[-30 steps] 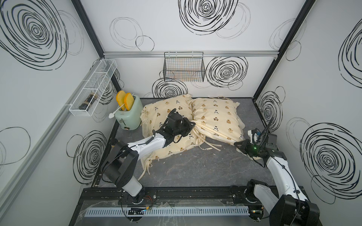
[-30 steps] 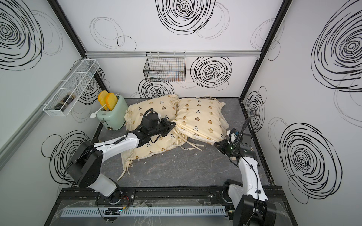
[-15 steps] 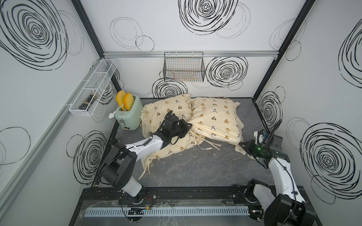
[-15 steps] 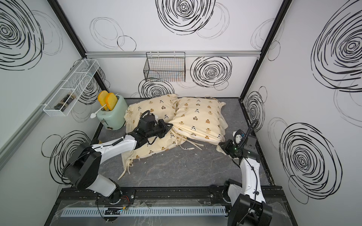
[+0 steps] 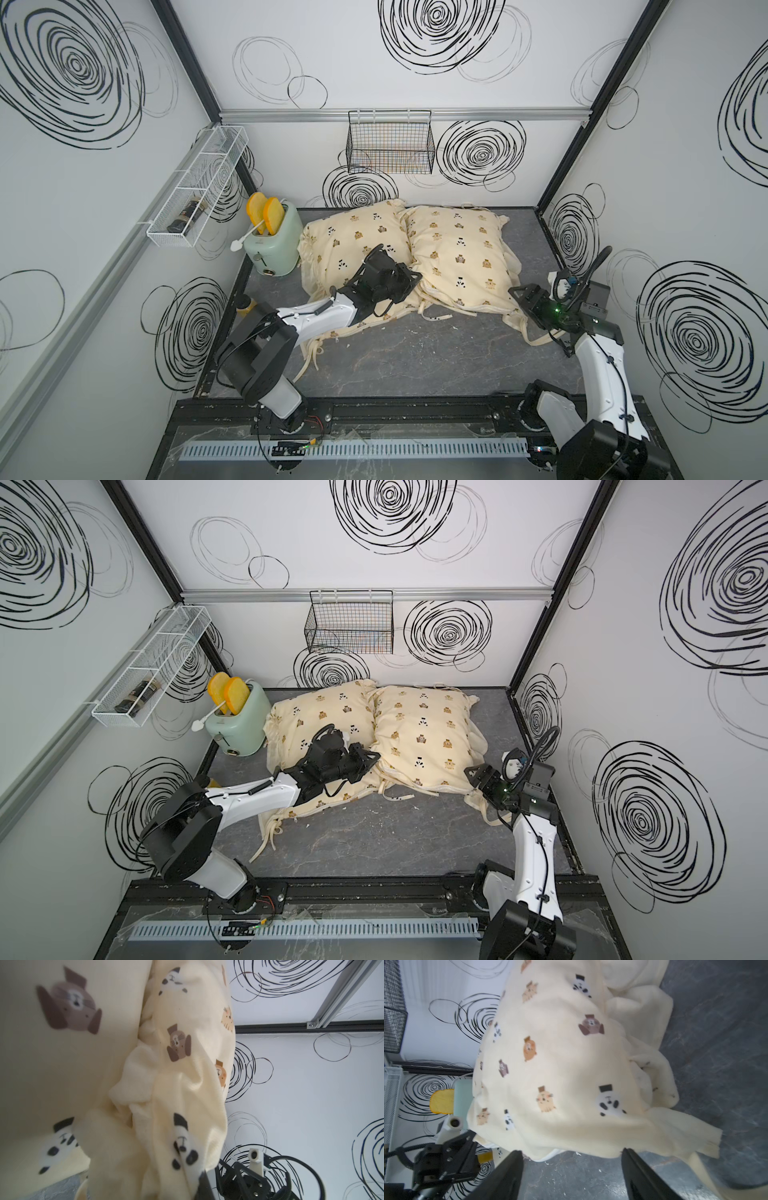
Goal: Zip up pillowcases
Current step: Place the pillowcase at the center of the board.
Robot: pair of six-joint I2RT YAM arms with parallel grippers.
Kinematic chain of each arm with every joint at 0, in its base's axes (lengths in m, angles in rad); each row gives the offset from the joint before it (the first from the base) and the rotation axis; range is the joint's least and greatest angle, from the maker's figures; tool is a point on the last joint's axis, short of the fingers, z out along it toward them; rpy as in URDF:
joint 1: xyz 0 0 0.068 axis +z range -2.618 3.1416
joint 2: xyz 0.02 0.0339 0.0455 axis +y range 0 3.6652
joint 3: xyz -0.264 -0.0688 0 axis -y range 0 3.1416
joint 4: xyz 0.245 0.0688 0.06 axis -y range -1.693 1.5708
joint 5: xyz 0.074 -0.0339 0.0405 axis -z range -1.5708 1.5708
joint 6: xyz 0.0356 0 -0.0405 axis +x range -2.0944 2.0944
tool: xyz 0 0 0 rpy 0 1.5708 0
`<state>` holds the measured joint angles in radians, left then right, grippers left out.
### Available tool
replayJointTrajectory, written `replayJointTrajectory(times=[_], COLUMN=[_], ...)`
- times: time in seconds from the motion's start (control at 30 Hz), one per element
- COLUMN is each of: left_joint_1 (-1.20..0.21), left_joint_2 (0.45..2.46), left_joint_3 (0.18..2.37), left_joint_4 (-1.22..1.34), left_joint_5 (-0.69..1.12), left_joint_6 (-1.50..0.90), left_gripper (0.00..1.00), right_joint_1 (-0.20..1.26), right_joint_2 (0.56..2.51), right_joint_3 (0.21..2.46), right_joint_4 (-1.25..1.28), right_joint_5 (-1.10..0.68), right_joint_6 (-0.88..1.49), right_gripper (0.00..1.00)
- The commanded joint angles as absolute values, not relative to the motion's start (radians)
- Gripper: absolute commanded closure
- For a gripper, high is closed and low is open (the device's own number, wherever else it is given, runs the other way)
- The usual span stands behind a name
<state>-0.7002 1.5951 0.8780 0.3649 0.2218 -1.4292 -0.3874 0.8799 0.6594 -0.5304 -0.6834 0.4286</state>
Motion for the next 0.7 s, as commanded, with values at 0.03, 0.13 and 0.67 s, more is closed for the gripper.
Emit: replayJointTrajectory(times=[0.03, 0.13, 0.67], left_joint_1=[-0.782, -0.828, -0.748], left_joint_2=[1.632, 1.646, 1.317], left_joint_3=[0.916, 0.903, 0.830], left_joint_4=[0.399, 0.394, 0.182], left_joint_5=[0.183, 0.158, -0.123], left_joint_6=[-1.407, -1.392, -0.984], left_gripper=[1.00, 1.00, 0.02], right_joint_1=[-0.390, -0.386, -0.248], right_joint_2=[0.855, 0.870, 0.936], right_joint_3=[0.717, 0.732, 0.570], right_joint_4=[-0.496, -0.424, 0.091], right_joint_5=[-0.658, -0.635, -0.046], right_joint_6=[0.412, 0.419, 0.244], right_gripper=[0.02, 0.02, 0.02])
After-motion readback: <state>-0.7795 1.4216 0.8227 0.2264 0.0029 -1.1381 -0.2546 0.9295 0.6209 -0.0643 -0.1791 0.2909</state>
